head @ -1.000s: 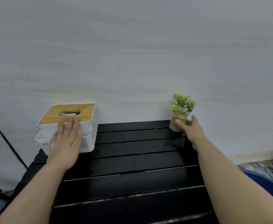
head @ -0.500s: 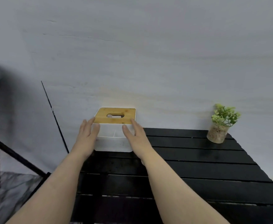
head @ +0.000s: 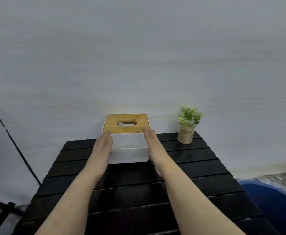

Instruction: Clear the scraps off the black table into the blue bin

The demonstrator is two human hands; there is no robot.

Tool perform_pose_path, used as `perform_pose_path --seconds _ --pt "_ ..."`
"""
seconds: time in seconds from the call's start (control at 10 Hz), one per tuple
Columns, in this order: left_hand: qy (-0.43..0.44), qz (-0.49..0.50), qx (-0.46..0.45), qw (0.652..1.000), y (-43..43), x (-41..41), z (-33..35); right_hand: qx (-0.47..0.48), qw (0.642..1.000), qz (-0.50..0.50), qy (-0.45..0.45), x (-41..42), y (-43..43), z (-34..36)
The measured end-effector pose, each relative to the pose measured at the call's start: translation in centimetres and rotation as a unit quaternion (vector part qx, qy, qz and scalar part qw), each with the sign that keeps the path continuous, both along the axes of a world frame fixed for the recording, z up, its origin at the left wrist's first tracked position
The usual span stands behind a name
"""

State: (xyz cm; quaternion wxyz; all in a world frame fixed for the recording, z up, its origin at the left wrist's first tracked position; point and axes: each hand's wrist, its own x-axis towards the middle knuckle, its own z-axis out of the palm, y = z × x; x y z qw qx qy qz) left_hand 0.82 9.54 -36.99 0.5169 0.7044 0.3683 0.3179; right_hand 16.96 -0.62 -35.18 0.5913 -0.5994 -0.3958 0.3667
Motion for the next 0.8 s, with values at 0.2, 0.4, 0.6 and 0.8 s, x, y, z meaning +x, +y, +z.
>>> perform_pose_path --seconds 0.2,0.4,0.6,0.8 --pt "-0.021 -0.007 -0.014 1.0 -3.0 7.4 -0.5 -0.017 1.0 -0.019 0.019 6.6 -1.9 -0.4" --pt "0.016 0.046 -0.058 0.997 -1.8 9.8 -1.1 -0.08 0.996 0.012 0.033 8.7 -2.6 0.6" --pt "0.042 0.017 -0.027 0.999 -8.5 5.4 0.2 -0.107 0.994 -0.014 -0.001 8.4 -9.7 1.5" --pt "0.082 0.027 -0.004 0.996 -20.9 0.9 0.8 -0.129 0.988 -0.035 -0.08 3.0 -22.2 1.6"
